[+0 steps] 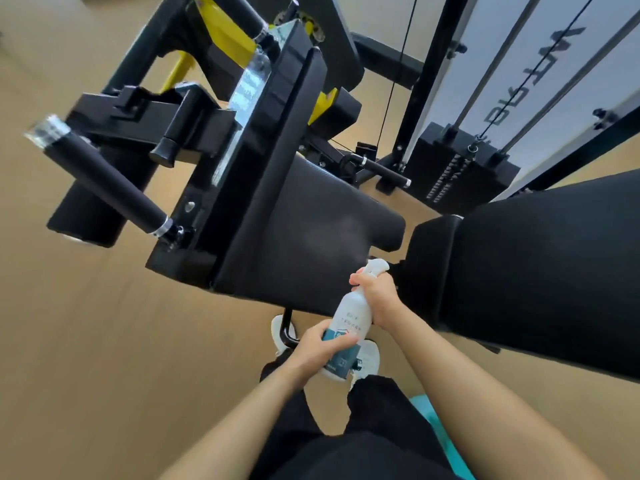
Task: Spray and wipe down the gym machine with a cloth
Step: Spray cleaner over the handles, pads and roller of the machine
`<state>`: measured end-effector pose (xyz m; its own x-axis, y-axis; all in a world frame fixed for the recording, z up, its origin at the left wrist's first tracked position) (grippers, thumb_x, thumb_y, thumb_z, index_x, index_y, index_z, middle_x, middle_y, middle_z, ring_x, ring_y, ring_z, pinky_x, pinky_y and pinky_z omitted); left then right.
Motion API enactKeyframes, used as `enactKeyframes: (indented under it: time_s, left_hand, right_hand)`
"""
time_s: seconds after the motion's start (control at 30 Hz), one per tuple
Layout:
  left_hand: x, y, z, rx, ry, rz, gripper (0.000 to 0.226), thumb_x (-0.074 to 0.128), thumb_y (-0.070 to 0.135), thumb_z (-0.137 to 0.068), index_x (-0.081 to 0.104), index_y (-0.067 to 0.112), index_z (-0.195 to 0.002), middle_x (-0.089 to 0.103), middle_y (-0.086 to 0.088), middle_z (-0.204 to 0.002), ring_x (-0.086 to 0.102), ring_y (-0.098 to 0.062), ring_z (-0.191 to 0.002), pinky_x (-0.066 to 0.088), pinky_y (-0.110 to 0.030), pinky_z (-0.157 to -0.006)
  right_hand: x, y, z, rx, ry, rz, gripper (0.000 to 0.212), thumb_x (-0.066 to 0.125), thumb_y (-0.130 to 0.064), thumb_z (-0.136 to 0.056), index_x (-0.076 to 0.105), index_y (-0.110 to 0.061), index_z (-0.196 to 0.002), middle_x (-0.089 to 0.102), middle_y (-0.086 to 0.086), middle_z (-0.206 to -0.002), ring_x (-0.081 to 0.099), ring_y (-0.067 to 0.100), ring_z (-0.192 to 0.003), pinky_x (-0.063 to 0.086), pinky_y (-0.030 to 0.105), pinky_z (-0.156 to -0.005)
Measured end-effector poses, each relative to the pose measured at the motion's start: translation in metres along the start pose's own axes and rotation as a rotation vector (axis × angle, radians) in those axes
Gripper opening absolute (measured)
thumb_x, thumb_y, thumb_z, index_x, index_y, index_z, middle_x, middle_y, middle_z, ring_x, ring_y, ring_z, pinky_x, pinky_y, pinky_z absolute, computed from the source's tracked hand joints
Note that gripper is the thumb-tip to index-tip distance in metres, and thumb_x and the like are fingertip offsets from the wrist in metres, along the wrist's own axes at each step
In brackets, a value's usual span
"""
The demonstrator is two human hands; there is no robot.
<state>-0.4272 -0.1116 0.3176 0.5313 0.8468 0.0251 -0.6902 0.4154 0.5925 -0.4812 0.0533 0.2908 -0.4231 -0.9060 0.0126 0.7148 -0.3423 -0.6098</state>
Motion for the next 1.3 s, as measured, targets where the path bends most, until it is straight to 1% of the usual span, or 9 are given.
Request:
enactKeyframes:
  time_s: [0.17, 0.27, 0.33, 0.53, 0.67, 0.83, 0.93, 1.1, 1.3]
  left_hand:
    - [-0.012, 0.007, -0.027, -0.004, -0.049, -0.128, 0.050, 0.084, 0.038, -0.082, 0.061, 0.029, -0.126, 0.071, 0.009, -0.118, 0.068, -0.005, -0.107, 0.058, -0.027, -0.091]
    - [-0.015, 0.017, -0.040, 0.007, -0.045, -0.176, 0.059, 0.081, 0.044, -0.082, 0.058, 0.029, -0.135, 0.066, 0.011, -0.128, 0.061, -0.007, -0.119, 0.052, -0.033, -0.101]
    - [-0.016, 0.020, -0.045, 0.009, -0.034, -0.136, 0.059, 0.079, 0.040, -0.086, 0.057, 0.025, -0.138, 0.066, 0.011, -0.129, 0.061, -0.007, -0.118, 0.051, -0.035, -0.105]
    - [-0.015, 0.012, -0.061, 0.041, 0.023, -0.059, 0.054, 0.083, 0.038, -0.075, 0.059, 0.034, -0.124, 0.071, 0.007, -0.118, 0.066, -0.013, -0.113, 0.054, -0.044, -0.103]
    - [-0.012, 0.015, -0.067, 0.063, 0.038, -0.073, 0.045, 0.081, 0.033, -0.080, 0.059, 0.032, -0.119, 0.069, 0.006, -0.114, 0.065, -0.013, -0.111, 0.057, -0.042, -0.098]
    - [0.007, 0.025, -0.074, 0.062, -0.026, -0.057, 0.046, 0.080, 0.029, -0.087, 0.058, 0.027, -0.126, 0.068, 0.007, -0.116, 0.062, -0.006, -0.108, 0.053, -0.023, -0.082]
    - [0.032, 0.026, -0.080, 0.053, -0.096, -0.025, 0.048, 0.081, 0.029, -0.086, 0.058, 0.027, -0.128, 0.069, 0.004, -0.119, 0.064, -0.010, -0.112, 0.055, -0.029, -0.091]
    - [0.061, 0.017, -0.086, 0.045, -0.136, -0.044, 0.054, 0.083, 0.035, -0.083, 0.058, 0.028, -0.130, 0.069, 0.003, -0.123, 0.064, -0.017, -0.118, 0.055, -0.046, -0.103]
    - [0.068, -0.005, -0.075, 0.002, -0.130, -0.042, 0.058, 0.084, 0.037, -0.081, 0.056, 0.028, -0.131, 0.068, 0.004, -0.125, 0.063, -0.017, -0.119, 0.054, -0.045, -0.104]
  right_hand:
    - [0.016, -0.037, -0.010, -0.242, 0.019, 0.271, 0.013, 0.067, -0.010, -0.088, 0.060, -0.015, -0.098, 0.063, 0.005, -0.095, 0.064, 0.020, -0.084, 0.057, 0.040, -0.079]
    - [0.035, -0.049, -0.011, -0.396, -0.018, 0.504, 0.018, 0.066, -0.008, -0.092, 0.059, -0.015, -0.107, 0.059, -0.007, -0.103, 0.061, 0.012, -0.092, 0.050, 0.023, -0.076]
    - [0.047, -0.049, -0.012, -0.445, -0.027, 0.633, 0.016, 0.065, -0.010, -0.095, 0.058, -0.015, -0.108, 0.059, -0.007, -0.096, 0.059, 0.009, -0.086, 0.045, 0.019, -0.071]
    - [0.075, -0.041, -0.013, -0.533, -0.140, 0.914, 0.014, 0.064, -0.018, -0.095, 0.052, -0.019, -0.089, 0.060, -0.003, -0.083, 0.059, 0.017, -0.077, 0.051, 0.032, -0.070]
    - [0.081, -0.045, -0.009, -0.598, -0.220, 0.882, 0.025, 0.072, -0.020, -0.092, 0.049, -0.026, -0.098, 0.059, -0.006, -0.094, 0.054, 0.005, -0.075, 0.042, 0.022, -0.069]
    - [0.048, -0.049, -0.024, -0.490, -0.064, 0.854, 0.019, 0.068, -0.029, -0.097, 0.053, -0.020, -0.089, 0.058, -0.005, -0.081, 0.055, 0.008, -0.071, 0.042, 0.022, -0.064]
    - [0.022, -0.045, -0.031, -0.457, -0.002, 0.881, 0.019, 0.068, -0.032, -0.096, 0.056, -0.019, -0.089, 0.060, -0.004, -0.081, 0.061, 0.014, -0.077, 0.053, 0.028, -0.070]
    - [-0.007, -0.038, -0.025, -0.485, -0.013, 0.862, 0.020, 0.071, -0.027, -0.095, 0.052, -0.022, -0.100, 0.059, -0.006, -0.090, 0.058, 0.008, -0.079, 0.047, 0.023, -0.069]
    - [-0.012, -0.010, -0.023, -0.417, 0.003, 0.904, 0.019, 0.067, -0.032, -0.096, 0.057, -0.019, -0.086, 0.061, -0.003, -0.079, 0.063, 0.015, -0.077, 0.060, 0.040, -0.077]
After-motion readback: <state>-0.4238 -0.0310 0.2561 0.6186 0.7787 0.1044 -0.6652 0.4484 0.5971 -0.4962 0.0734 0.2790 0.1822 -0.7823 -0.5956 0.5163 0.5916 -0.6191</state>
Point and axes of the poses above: each hand's wrist, its own z-axis away from the middle knuckle, its own x-axis out of the palm, y = z × x, the point moved 8 cm from there along -z, towards the middle knuckle
